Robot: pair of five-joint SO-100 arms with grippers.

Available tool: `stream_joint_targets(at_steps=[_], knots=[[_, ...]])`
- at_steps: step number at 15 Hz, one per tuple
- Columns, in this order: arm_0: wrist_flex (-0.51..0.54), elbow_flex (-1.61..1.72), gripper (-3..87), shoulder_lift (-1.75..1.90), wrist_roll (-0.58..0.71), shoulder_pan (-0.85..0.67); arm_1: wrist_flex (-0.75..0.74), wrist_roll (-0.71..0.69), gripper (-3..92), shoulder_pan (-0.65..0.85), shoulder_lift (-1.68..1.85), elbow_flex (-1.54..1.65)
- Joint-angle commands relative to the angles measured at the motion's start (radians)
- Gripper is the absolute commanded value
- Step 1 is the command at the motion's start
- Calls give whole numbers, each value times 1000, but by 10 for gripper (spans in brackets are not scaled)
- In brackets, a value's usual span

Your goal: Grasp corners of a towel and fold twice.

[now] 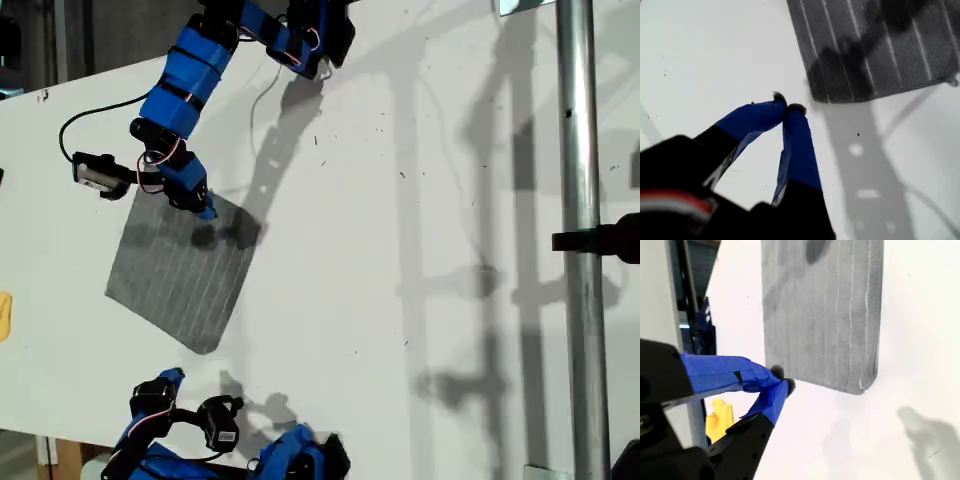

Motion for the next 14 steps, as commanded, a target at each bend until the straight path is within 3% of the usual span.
stream_joint_targets(at_steps=[1, 6, 10, 14], knots=[[25, -114, -29, -41, 11, -12, 35, -12, -3, 23, 32, -72], [-5, -121, -29, -94, 49, -38, 20, -32, -3, 37, 6, -83], [-144, 18, -29, -127, 92, -86, -98, -48, -3, 40, -152, -80], [-221, 69, -29, -190, 103, -103, -221, -48, -3, 54, -327, -87]])
